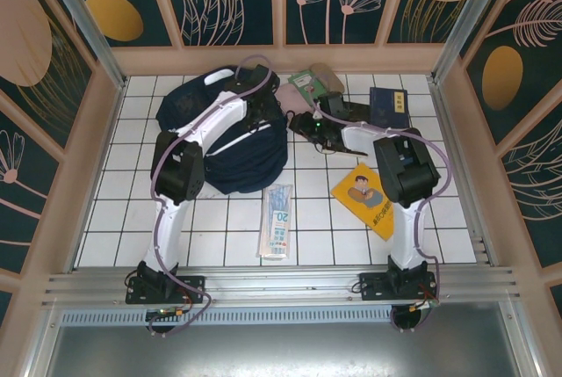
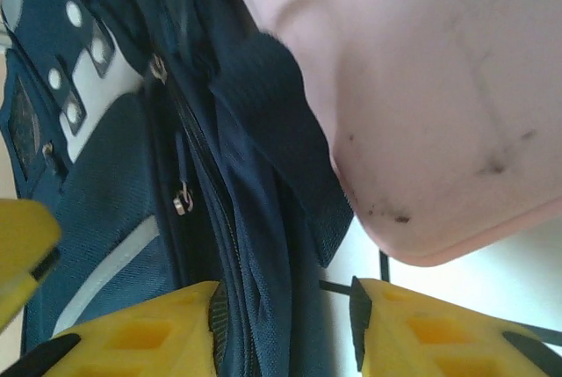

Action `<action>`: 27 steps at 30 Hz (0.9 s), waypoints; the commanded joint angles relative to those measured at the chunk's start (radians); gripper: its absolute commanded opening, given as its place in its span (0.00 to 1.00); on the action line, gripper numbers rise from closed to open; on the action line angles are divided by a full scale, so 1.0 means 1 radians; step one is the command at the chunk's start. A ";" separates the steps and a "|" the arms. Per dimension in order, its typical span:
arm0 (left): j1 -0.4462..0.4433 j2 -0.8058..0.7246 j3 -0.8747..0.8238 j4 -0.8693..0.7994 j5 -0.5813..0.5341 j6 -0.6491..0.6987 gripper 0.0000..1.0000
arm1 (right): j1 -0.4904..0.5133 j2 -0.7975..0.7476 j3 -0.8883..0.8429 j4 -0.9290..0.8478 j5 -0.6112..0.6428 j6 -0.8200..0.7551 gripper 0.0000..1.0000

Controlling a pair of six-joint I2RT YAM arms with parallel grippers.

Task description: Pack the student bag

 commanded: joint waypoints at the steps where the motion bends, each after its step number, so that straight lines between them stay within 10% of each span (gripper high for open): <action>1: 0.009 0.002 0.055 -0.155 -0.096 -0.037 0.74 | 0.034 0.048 0.011 0.074 -0.086 0.044 0.39; 13: 0.052 -0.073 -0.035 -0.167 -0.115 0.006 0.75 | 0.205 -0.008 -0.187 0.322 -0.240 0.068 0.13; 19: 0.051 -0.114 -0.170 -0.144 -0.117 0.050 0.78 | 0.184 -0.147 -0.278 0.249 -0.103 -0.025 0.49; 27: 0.026 -0.071 -0.232 -0.177 -0.162 0.086 0.78 | 0.087 -0.359 -0.386 0.137 0.137 -0.065 0.52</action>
